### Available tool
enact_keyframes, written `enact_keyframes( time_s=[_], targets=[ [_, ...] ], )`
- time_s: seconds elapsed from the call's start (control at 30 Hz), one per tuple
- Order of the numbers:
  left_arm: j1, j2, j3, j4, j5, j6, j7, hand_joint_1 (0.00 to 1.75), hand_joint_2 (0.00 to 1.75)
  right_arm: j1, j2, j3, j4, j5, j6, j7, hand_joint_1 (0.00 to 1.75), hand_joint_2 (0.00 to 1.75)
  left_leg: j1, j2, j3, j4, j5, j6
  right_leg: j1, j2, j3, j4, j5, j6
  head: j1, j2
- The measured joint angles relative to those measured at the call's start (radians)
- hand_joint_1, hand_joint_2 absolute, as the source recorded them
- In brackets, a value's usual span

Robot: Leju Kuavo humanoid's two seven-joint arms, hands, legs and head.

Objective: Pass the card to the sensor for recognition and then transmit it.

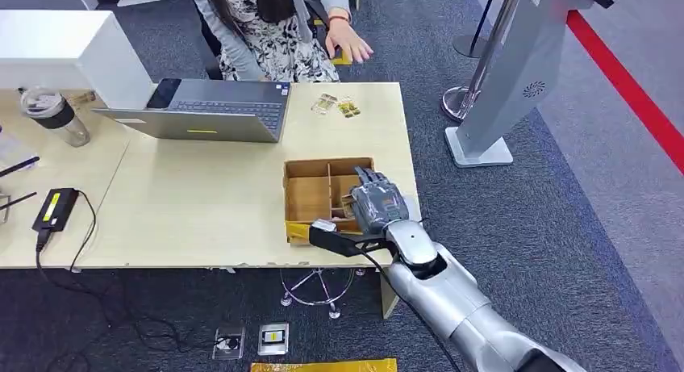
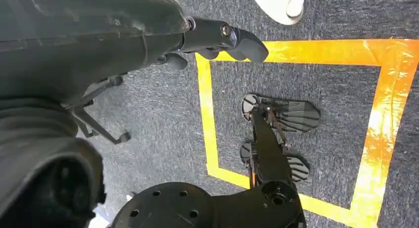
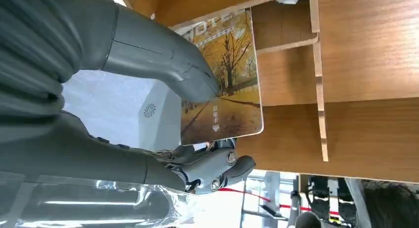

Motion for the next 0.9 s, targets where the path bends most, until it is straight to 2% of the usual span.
enact_keyframes(
  time_s=[0.53, 0.9],
  targets=[
    [0.000, -0.002, 0.000, 0.000, -0.005, 0.000, 0.000, 0.00, 0.00, -0.005, 0.000, 0.000, -0.005, -0.003, -0.008, -0.002, 1.75, 1.75, 0.000, 0.000, 0.000, 0.000, 0.000, 0.000, 0.000, 0.000, 0.000, 0.000, 0.000, 0.000, 0.000, 0.000],
    [0.000, -0.002, -0.001, 0.000, -0.004, -0.002, 0.000, 0.00, 0.00, -0.003, -0.003, -0.002, -0.068, -0.003, -0.025, -0.002, 1.75, 1.75, 0.000, 0.000, 0.000, 0.000, 0.000, 0.000, 0.000, 0.000, 0.000, 0.000, 0.000, 0.000, 0.000, 0.000]
  ],
)
